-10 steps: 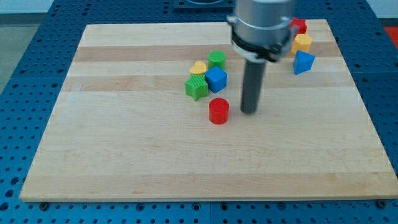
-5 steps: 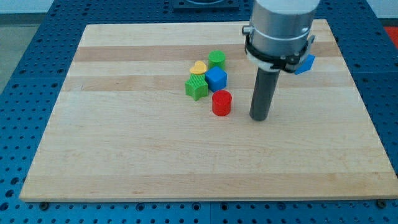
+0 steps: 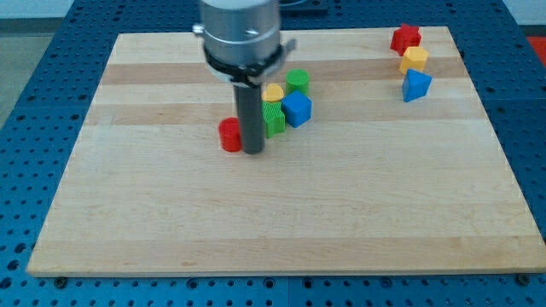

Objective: Push the red circle into the green star

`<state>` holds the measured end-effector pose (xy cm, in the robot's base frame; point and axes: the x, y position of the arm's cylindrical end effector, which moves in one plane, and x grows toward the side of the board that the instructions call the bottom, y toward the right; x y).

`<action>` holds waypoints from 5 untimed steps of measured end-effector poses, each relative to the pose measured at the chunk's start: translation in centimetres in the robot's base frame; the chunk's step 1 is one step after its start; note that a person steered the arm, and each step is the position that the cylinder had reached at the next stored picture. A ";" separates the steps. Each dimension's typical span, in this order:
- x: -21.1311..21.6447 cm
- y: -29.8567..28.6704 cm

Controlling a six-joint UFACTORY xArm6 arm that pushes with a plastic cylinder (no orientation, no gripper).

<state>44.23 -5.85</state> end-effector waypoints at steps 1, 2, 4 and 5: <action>-0.3 -0.9; 3.6 -4.4; -1.9 -6.7; -1.9 -4.1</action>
